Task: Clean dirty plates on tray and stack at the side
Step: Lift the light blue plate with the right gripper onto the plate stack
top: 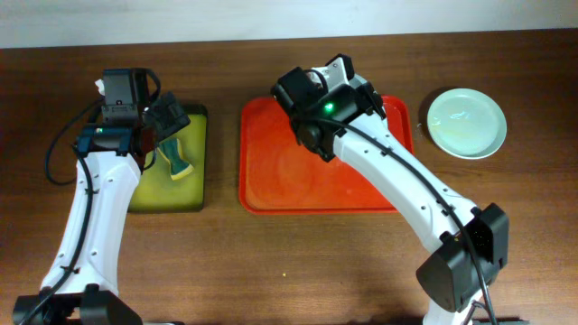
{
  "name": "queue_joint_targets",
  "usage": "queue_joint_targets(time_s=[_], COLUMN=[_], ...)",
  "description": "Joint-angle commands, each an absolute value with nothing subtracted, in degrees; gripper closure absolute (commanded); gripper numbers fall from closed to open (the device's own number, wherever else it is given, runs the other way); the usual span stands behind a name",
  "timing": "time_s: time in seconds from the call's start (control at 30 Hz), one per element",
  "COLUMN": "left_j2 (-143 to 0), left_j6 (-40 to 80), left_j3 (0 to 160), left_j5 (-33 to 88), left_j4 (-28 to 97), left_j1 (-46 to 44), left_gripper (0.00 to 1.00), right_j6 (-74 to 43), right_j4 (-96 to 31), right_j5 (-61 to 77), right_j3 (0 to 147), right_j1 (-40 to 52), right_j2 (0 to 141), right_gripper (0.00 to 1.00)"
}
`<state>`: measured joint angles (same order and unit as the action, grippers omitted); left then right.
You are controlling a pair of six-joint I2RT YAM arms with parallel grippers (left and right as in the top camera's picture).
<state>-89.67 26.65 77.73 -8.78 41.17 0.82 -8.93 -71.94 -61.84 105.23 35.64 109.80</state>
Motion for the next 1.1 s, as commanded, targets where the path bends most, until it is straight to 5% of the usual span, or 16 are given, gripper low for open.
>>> queue_joint_targets(time_s=[0.0, 0.2, 0.3, 0.37, 0.5, 0.67, 0.83, 1.07], left_j2=[-89.7, -89.7, -89.7, -89.7, -89.7, -89.7, -89.7, -89.7], left_j6=[26.5, 26.5, 26.5, 26.5, 26.5, 26.5, 26.5, 26.5], left_j3=[78.1, 78.1, 78.1, 78.1, 78.1, 78.1, 78.1, 78.1], left_j5=[-8.8, -8.8, -8.8, -8.8, -8.8, -8.8, -8.8, -8.8], left_j4=[41.2, 41.2, 41.2, 41.2, 41.2, 41.2, 41.2, 41.2], left_j1=[0.9, 0.9, 0.9, 0.9, 0.9, 0.9, 0.9, 0.9], left_gripper=[0.01, 0.01, 0.01, 0.01, 0.01, 0.01, 0.01, 0.00], right_j6=[-3.8, 8.5, 0.9, -2.6, -6.8, -6.7, -11.3, -11.7], right_j4=[-70.9, -67.0, -66.5, -66.8, -67.2, -63.1, -57.5, -50.6], right_j5=[-74.1, -91.2, -71.1, -49.7, -31.0, 18.5, 18.9, 18.0], right_j3=[106.4, 106.4, 106.0, 103.9, 104.7, 105.0, 102.8, 101.1], right_j1=[38.0, 44.9, 42.9, 33.9, 18.2, -16.3, -35.4, -35.5], right_j2=[108.8, 108.8, 109.1, 110.2, 108.6, 110.1, 115.7, 122.8], right_gripper=[0.96, 0.96, 0.96, 0.96, 0.96, 0.96, 0.96, 0.96])
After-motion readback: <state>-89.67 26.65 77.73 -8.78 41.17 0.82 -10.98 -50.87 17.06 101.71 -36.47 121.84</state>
